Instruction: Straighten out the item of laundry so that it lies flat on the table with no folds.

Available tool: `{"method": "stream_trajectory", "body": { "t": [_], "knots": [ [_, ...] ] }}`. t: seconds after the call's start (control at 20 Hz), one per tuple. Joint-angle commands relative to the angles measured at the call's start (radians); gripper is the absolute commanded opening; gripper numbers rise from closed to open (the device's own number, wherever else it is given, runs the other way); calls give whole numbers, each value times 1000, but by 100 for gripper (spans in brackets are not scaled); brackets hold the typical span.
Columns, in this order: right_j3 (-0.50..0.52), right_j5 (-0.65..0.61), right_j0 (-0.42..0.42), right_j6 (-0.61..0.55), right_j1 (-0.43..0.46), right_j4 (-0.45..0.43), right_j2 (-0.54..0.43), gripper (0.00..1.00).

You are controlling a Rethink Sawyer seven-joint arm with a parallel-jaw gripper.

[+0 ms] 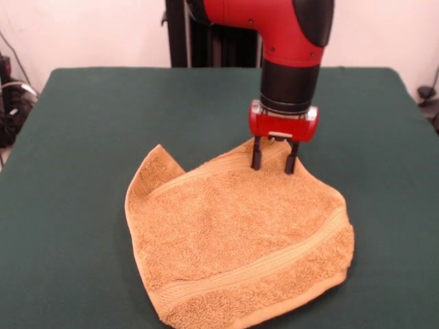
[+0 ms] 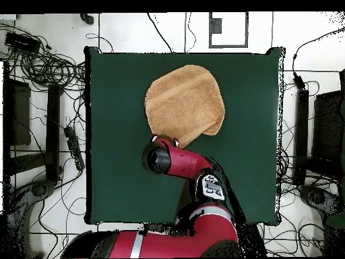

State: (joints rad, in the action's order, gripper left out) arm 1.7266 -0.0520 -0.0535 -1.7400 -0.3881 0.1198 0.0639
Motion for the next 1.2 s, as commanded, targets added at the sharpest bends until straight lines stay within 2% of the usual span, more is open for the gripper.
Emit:
{"method": "stream_trajectory", "body": {
  "t": [0.05,0.25,0.45,0.5,0.75,0.9,1.1,1.2],
  "knots": [
    [-185,102,27,-192,339,80,-35,100],
    [-272,103,52,-188,412,112,-6,100],
    [-307,118,27,-173,439,87,-26,100],
    [-314,119,35,-186,442,85,-15,0],
    [-368,120,107,-214,479,133,67,0],
    [-366,173,56,-203,481,83,3,0],
    [-367,155,74,-222,479,91,20,0],
    [-342,116,49,-226,458,89,-14,0]
  ]
}}
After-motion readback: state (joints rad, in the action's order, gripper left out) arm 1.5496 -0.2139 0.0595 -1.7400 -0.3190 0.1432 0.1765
